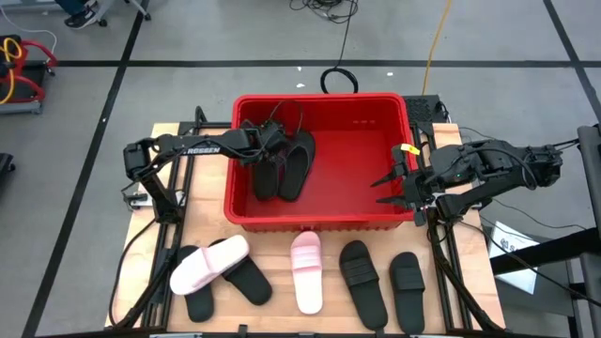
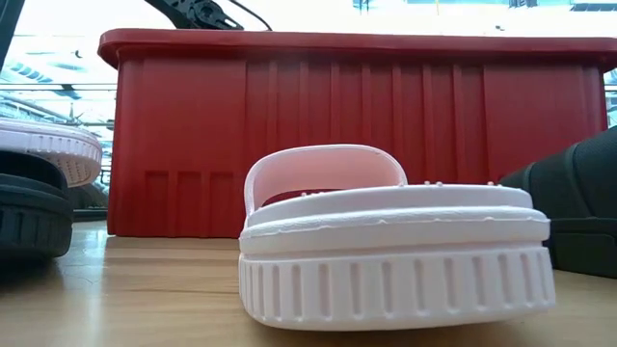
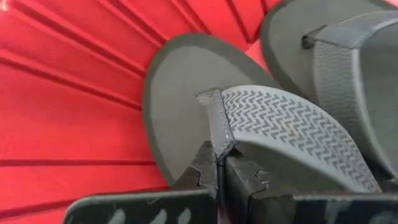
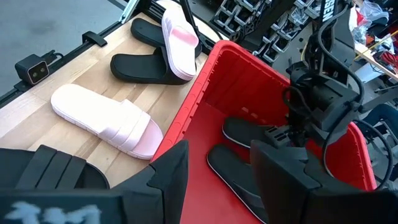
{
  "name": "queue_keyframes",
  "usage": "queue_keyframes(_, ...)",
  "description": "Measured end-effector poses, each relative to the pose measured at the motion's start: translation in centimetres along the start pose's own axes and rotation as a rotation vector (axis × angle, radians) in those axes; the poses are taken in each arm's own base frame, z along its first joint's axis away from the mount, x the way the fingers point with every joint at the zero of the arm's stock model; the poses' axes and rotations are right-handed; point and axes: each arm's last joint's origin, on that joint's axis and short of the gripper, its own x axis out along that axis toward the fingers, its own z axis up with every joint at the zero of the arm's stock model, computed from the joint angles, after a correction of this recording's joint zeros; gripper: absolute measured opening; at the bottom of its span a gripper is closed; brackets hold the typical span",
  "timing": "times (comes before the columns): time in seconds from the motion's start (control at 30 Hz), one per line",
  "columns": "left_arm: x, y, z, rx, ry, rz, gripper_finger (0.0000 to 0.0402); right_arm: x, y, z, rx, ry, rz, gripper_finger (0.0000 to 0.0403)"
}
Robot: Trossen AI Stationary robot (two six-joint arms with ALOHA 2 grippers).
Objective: Pick and place slides into bin
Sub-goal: Put the black slipper into the red bin
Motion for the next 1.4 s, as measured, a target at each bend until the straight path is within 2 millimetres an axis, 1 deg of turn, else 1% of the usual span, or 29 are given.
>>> queue_keyframes(0.2, 0.8, -0.2, -0.1, 0.014, 0.026, 0.009, 0.0000, 0.0, 0.0, 0.0, 0.000, 0.000, 0.000, 0.0164)
queue_keyframes(0.4, 2.2, -1.1, -0.5, 0.024, 0.069, -0.023, 0.0000, 0.0, 0.0, 0.0, 0.001, 0.000, 0.000, 0.0164)
queue_keyframes(0.63, 3.6, -2.0, -1.0, 0.024, 0.107, -0.016, 0.0000, 0.0, 0.0, 0.0, 0.001, 0.000, 0.000, 0.0164)
queue_keyframes(0.83, 3.7, -2.0, -1.0, 0.013, 0.105, -0.012, 0.0000, 0.0, 0.0, 0.0, 0.000, 0.000, 0.000, 0.0164)
queue_keyframes(1.0, 4.0, -1.6, -0.8, -0.005, 0.111, -0.032, 0.0001, 0.0, 0.0, 0.0, -0.001, 0.000, 0.000, 0.0164)
queue_keyframes(1.17, 4.1, -1.5, -0.7, -0.017, 0.104, -0.024, 0.0024, 0.0, 0.0, 0.0, 0.000, 0.000, 0.000, 0.0164)
queue_keyframes(1.4, 4.1, -1.5, -0.7, -0.032, 0.102, -0.018, 0.0081, 0.0, 0.0, 0.0, 0.001, 0.000, 0.000, 0.0164)
